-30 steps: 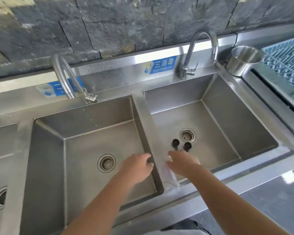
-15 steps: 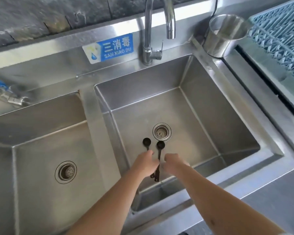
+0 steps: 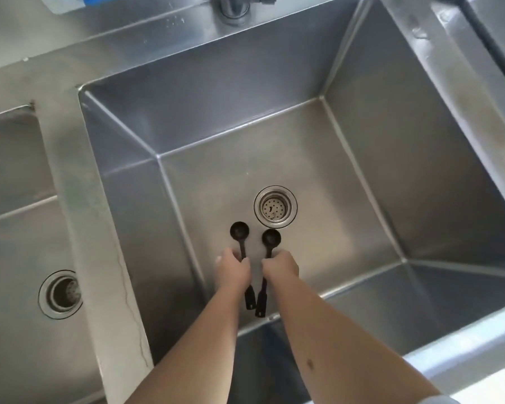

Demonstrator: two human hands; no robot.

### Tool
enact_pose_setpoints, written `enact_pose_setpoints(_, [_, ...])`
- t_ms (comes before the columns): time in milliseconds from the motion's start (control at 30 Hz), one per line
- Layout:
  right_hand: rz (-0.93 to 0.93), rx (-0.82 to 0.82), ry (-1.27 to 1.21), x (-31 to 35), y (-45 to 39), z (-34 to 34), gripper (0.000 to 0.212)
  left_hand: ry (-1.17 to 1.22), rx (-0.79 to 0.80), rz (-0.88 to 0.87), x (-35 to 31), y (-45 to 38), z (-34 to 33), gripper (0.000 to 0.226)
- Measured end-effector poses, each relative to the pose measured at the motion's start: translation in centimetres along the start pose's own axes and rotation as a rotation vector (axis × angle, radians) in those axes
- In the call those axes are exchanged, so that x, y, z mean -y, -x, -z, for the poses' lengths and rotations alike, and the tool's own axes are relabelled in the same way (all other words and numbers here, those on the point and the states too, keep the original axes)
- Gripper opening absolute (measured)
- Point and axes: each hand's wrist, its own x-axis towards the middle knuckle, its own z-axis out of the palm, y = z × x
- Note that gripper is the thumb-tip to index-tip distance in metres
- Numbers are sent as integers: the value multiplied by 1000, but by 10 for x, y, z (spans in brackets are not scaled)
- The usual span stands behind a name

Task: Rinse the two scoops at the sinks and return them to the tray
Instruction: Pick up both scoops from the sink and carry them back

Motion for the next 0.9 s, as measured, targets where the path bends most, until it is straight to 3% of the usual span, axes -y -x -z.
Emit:
enact_pose_setpoints(100, [45, 12, 62, -2, -3, -3, 3, -119, 13, -45, 5, -8, -5, 11])
enact_pose_setpoints(167, [58, 14, 73, 1, 0, 2, 8, -70, 16, -16, 1, -8, -1, 14])
enact_pose_setpoints(233, [68, -16, 8, 9, 8, 10, 17, 159, 50, 58, -12, -3, 8, 13])
enact_pose_setpoints(333, [111, -59, -240, 30, 38, 31, 13, 521, 78, 78, -38, 19, 33, 14])
enact_pose_setpoints(500, [260, 67, -701, 54, 106, 74, 14, 801, 144, -9, -70, 67, 93, 18])
enact_pose_setpoints(667, [290, 157, -980, 62, 165, 100, 31, 1083, 277, -6, -85, 118, 147, 25])
enact_pose_setpoints(733, [302, 138, -905, 65, 182, 102, 23, 1075, 286, -67, -85, 137, 162, 19])
enact_pose_setpoints(833, [356, 1, -346, 63, 201, 103, 20, 844, 152, -130, -78, 154, 176, 10])
enact_pose_setpoints(900, [351, -57, -234, 58, 212, 102, 20, 777, 122, -129, -70, 161, 183, 9])
